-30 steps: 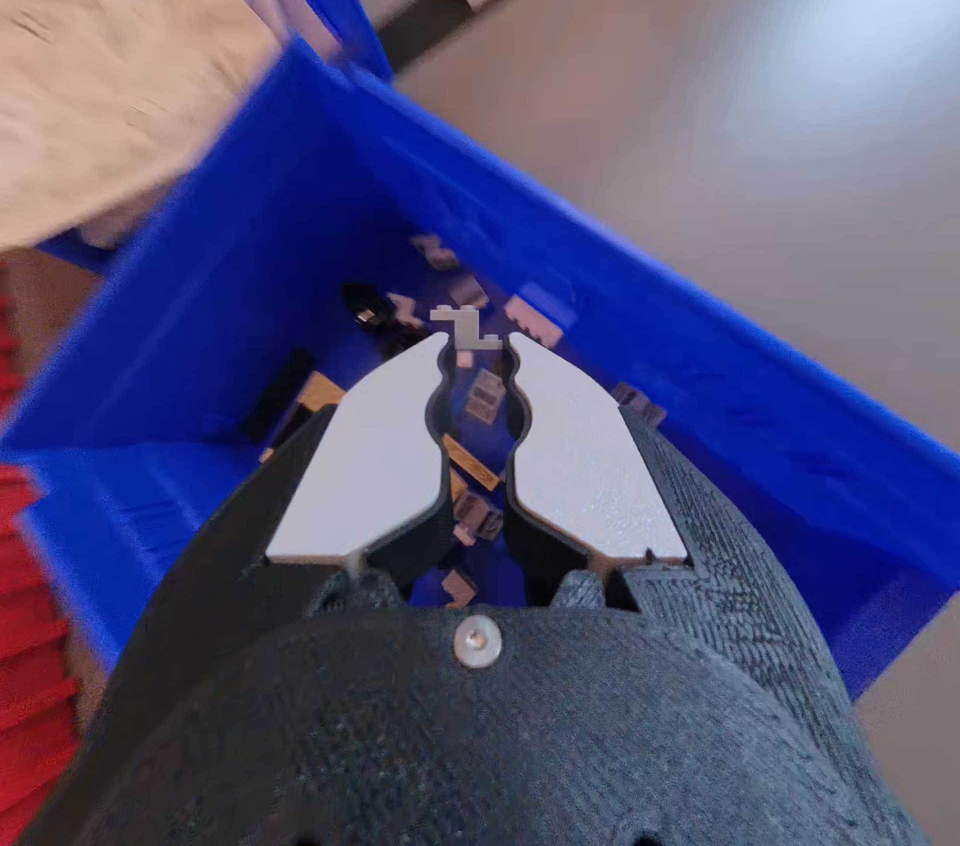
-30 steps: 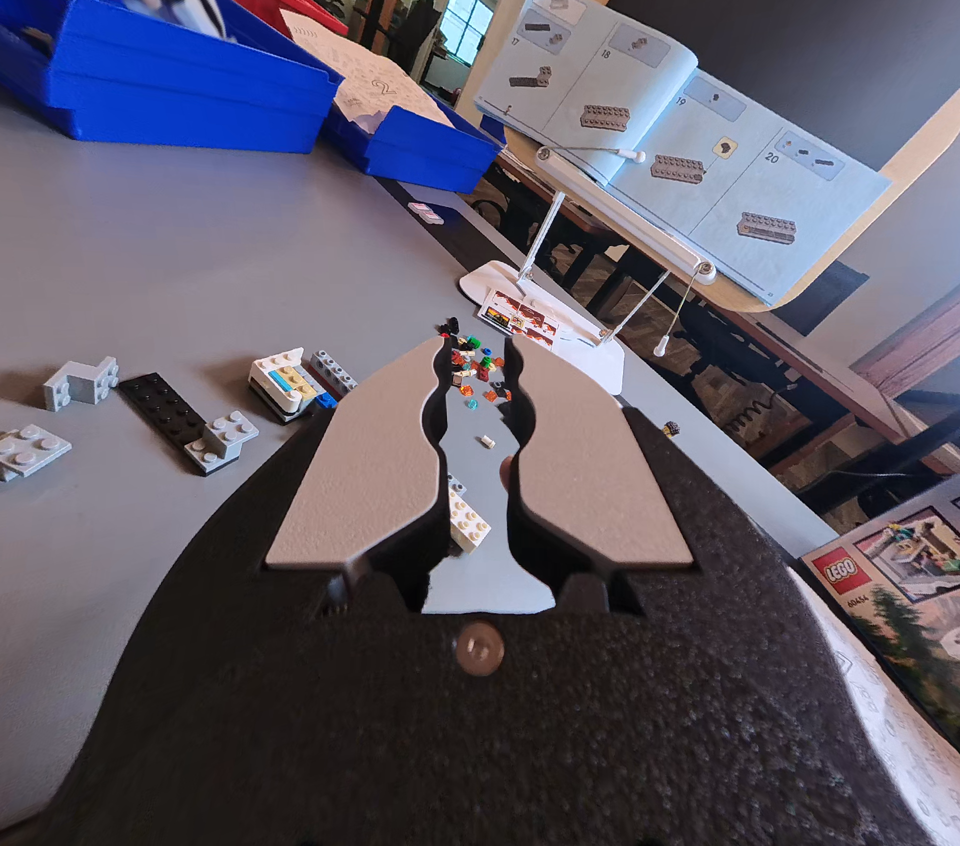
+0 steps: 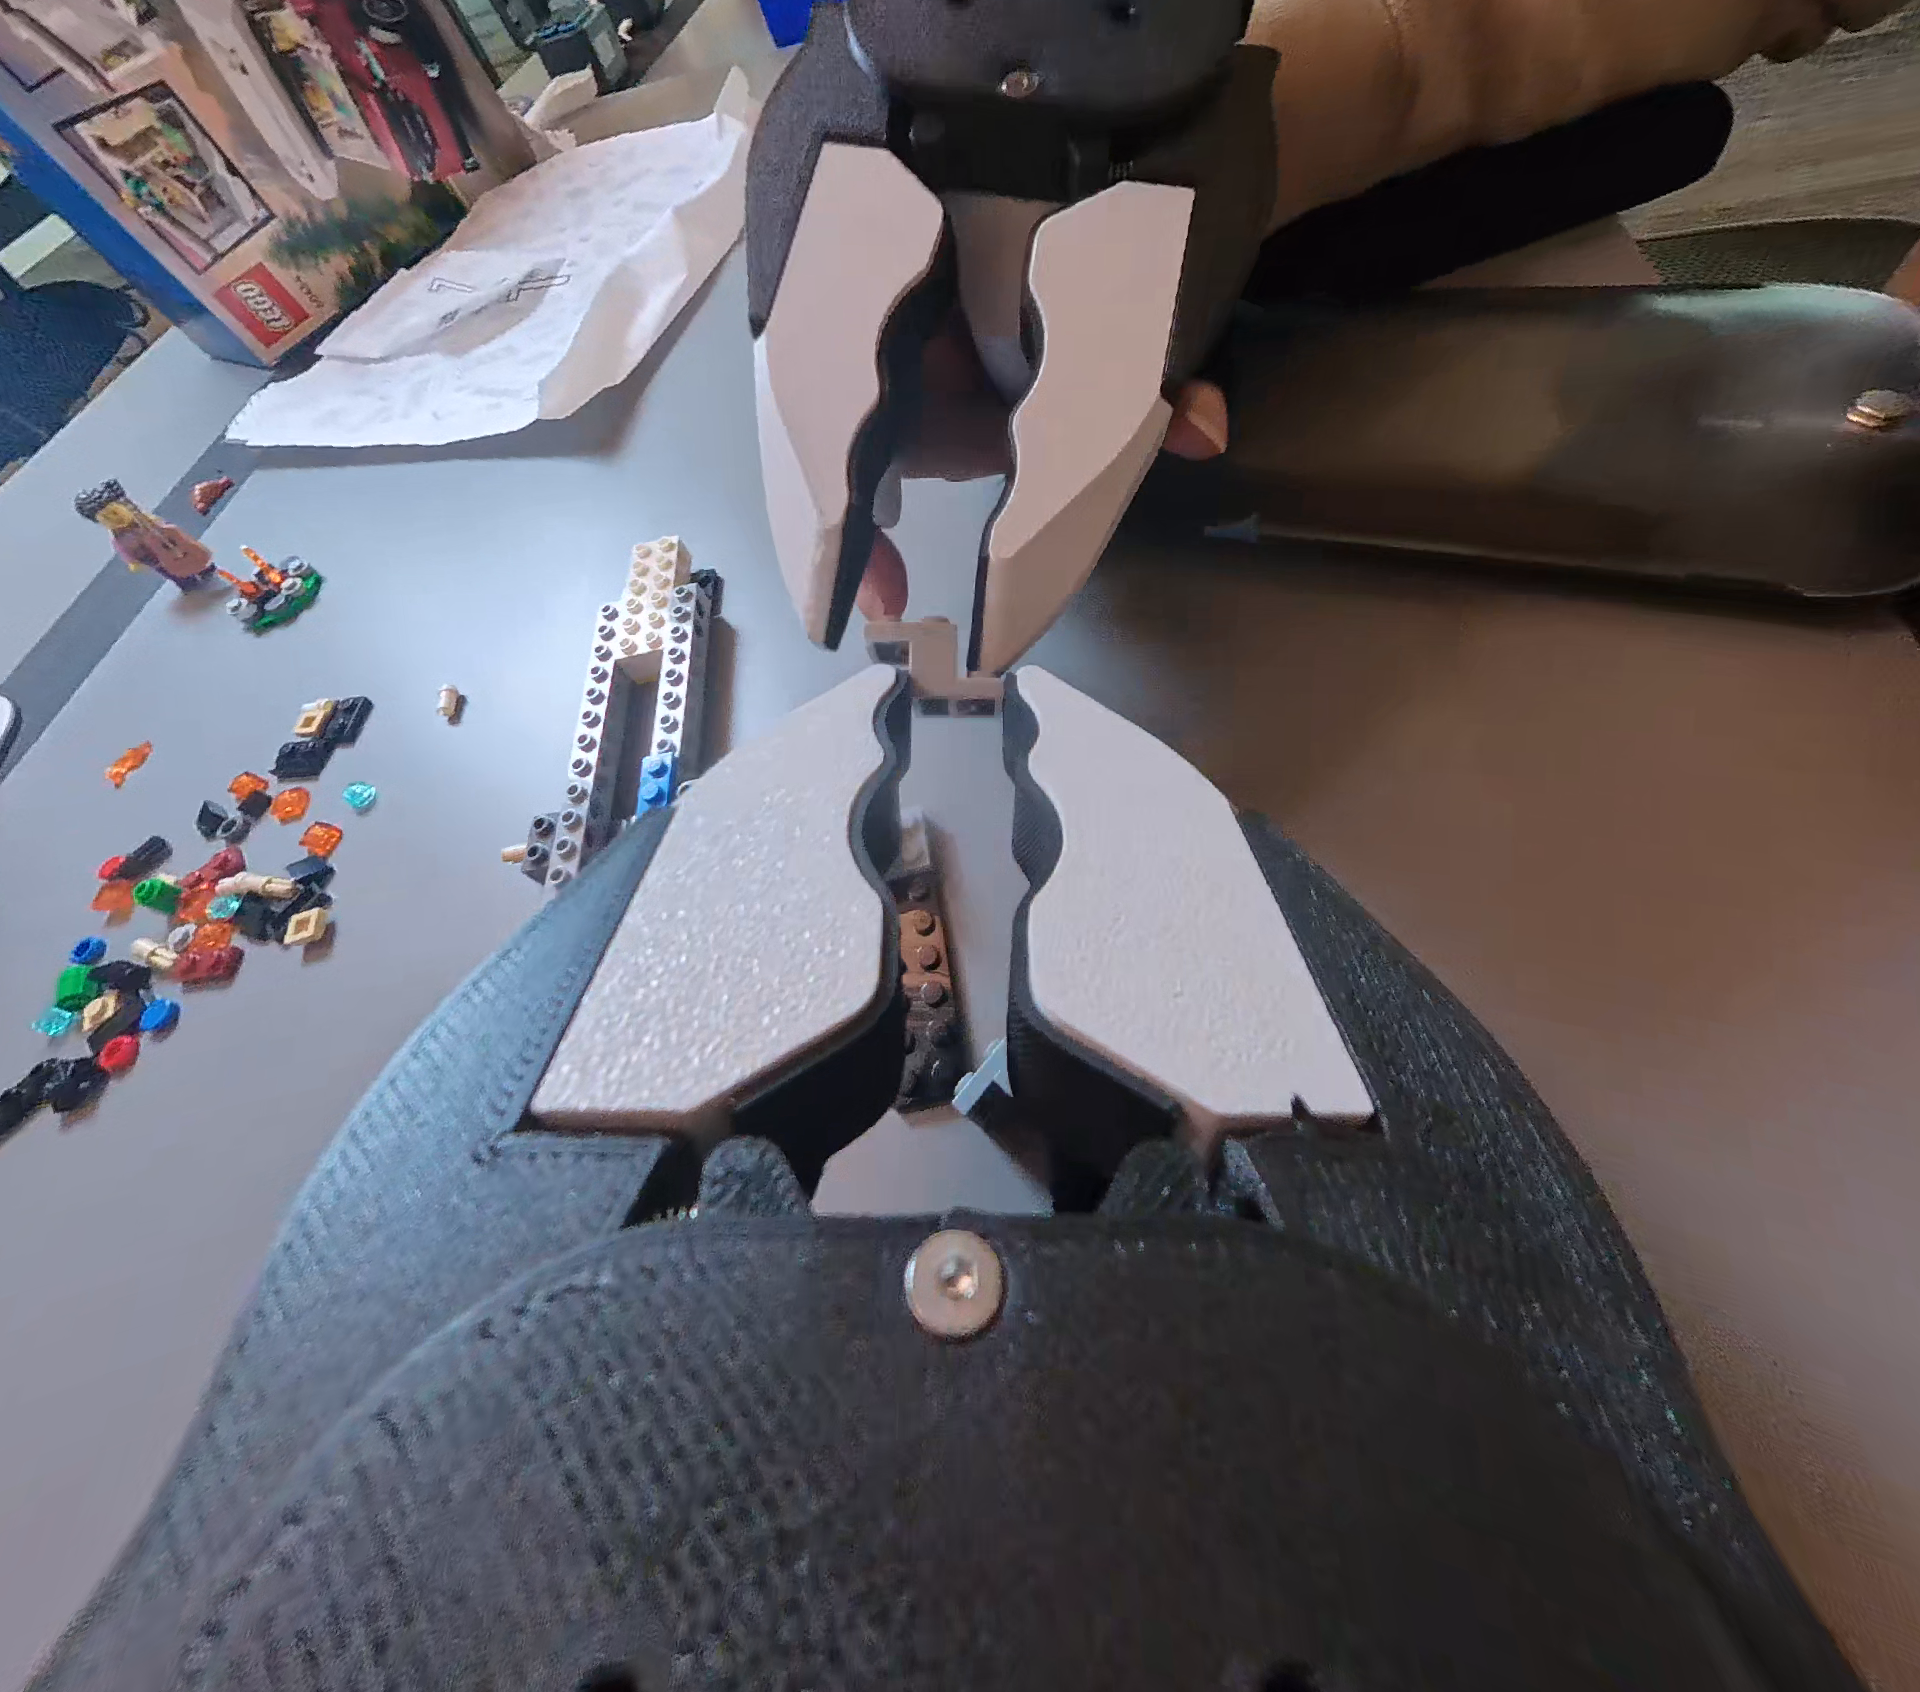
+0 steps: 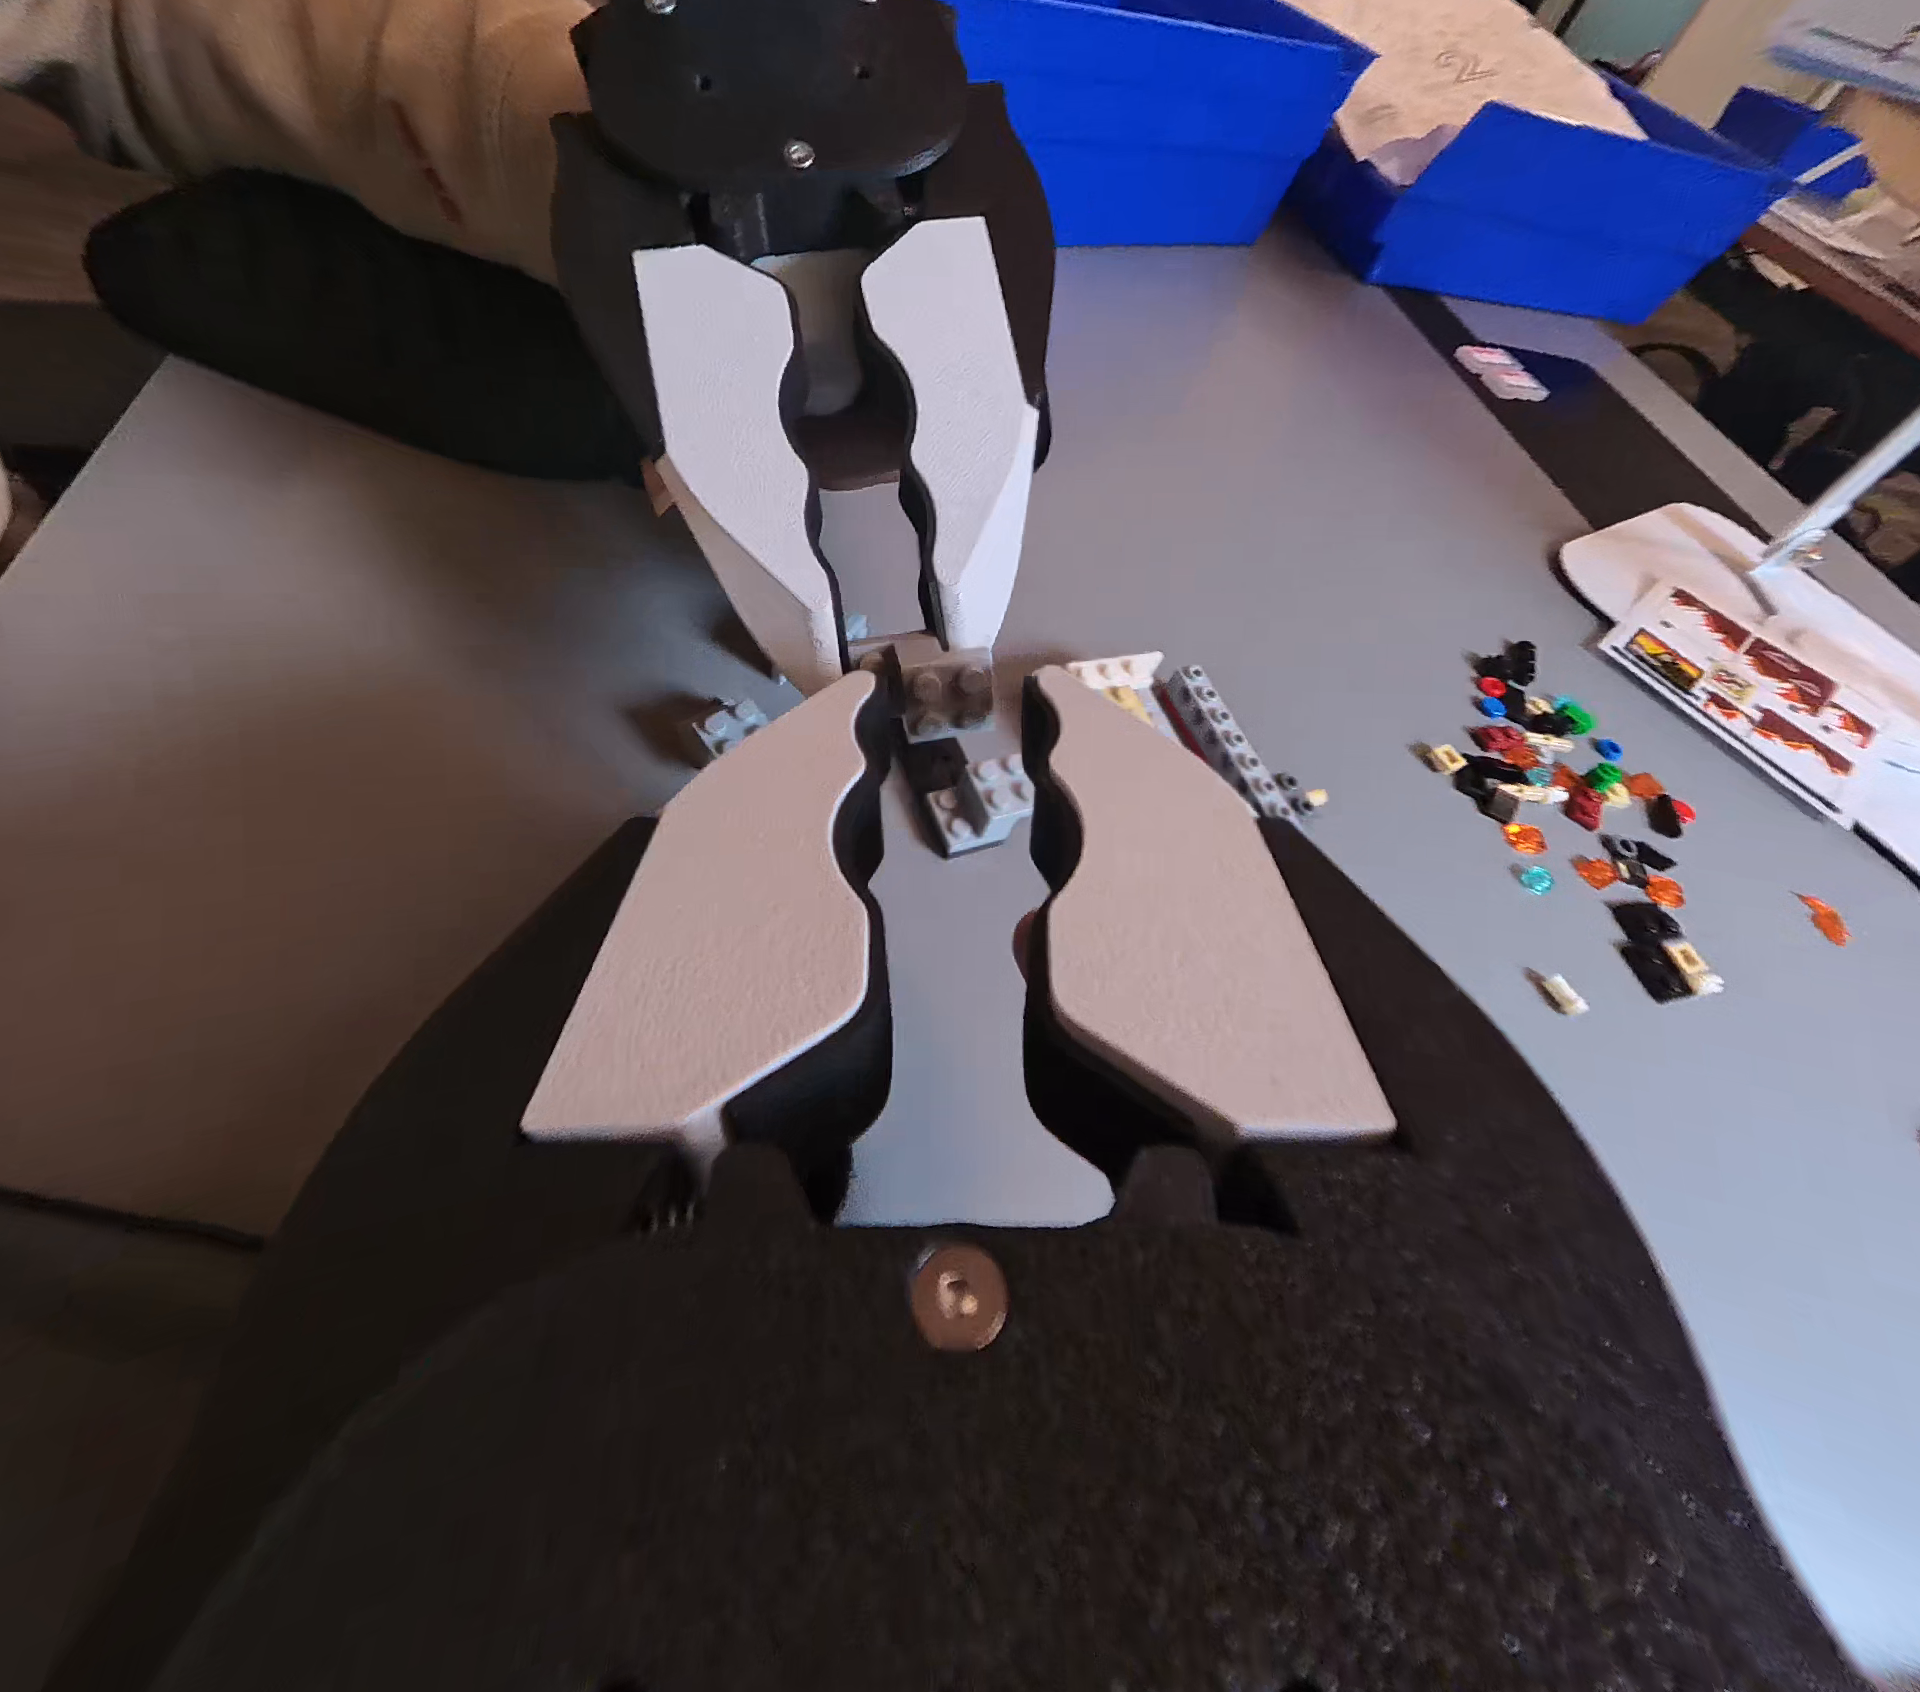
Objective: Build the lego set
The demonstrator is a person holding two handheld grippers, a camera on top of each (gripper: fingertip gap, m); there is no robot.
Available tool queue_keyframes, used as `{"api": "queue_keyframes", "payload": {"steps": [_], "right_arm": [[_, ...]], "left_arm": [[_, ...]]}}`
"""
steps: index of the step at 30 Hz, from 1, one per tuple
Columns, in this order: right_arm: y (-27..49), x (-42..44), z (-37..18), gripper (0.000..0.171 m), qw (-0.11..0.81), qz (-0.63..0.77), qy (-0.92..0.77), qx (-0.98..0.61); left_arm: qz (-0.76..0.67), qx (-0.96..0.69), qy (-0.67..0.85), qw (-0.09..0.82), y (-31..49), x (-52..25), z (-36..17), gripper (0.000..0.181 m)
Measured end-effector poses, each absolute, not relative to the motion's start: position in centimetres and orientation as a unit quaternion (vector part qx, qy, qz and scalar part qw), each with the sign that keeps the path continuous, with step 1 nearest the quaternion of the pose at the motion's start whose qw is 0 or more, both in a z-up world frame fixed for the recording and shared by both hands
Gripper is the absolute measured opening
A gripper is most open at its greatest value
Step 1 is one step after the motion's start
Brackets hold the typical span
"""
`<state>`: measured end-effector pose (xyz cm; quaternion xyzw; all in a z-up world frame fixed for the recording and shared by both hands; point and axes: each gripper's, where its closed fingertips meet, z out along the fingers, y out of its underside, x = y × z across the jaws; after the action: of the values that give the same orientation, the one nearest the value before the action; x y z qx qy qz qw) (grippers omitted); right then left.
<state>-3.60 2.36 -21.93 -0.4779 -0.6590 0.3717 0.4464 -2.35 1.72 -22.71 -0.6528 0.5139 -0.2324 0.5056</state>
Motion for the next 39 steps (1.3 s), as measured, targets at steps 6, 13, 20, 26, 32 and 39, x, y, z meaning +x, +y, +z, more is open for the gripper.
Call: {"api": "queue_keyframes", "payload": {"steps": [6, 13, 20, 26, 32, 39], "right_arm": [[2.7, -3.8, -22.7, 0.016, 0.438, 0.346, -0.67, -0.49], [3.9, -3.4, -24.6, 0.017, 0.42, 0.301, -0.683, -0.517], [3.5, -3.4, -25.8, 0.017, 0.415, 0.256, -0.716, -0.5], [3.4, -3.3, -25.8, 0.017, 0.42, 0.248, -0.719, -0.496], [3.3, -3.3, -25.8, 0.017, 0.42, 0.25, -0.72, -0.492], [3.3, -3.4, -25.8, 0.017, 0.42, 0.256, -0.718, -0.493]], "left_arm": [[-0.224, -0.657, 0.515, 0.503, 2.0, -3.6, -23.0, 0.026], [-0.225, -0.7, 0.477, 0.482, 3.4, -6.0, -23.9, 0.028], [-0.181, -0.713, 0.501, 0.456, 3.5, -6.2, -25.7, 0.026], [-0.193, -0.736, 0.479, 0.437, 3.9, -7.2, -26.0, 0.025], [-0.213, -0.763, 0.473, 0.386, 3.2, -7.8, -27.0, 0.023], [-0.21, -0.77, 0.477, 0.367, 2.7, -7.7, -27.6, 0.029]]}}
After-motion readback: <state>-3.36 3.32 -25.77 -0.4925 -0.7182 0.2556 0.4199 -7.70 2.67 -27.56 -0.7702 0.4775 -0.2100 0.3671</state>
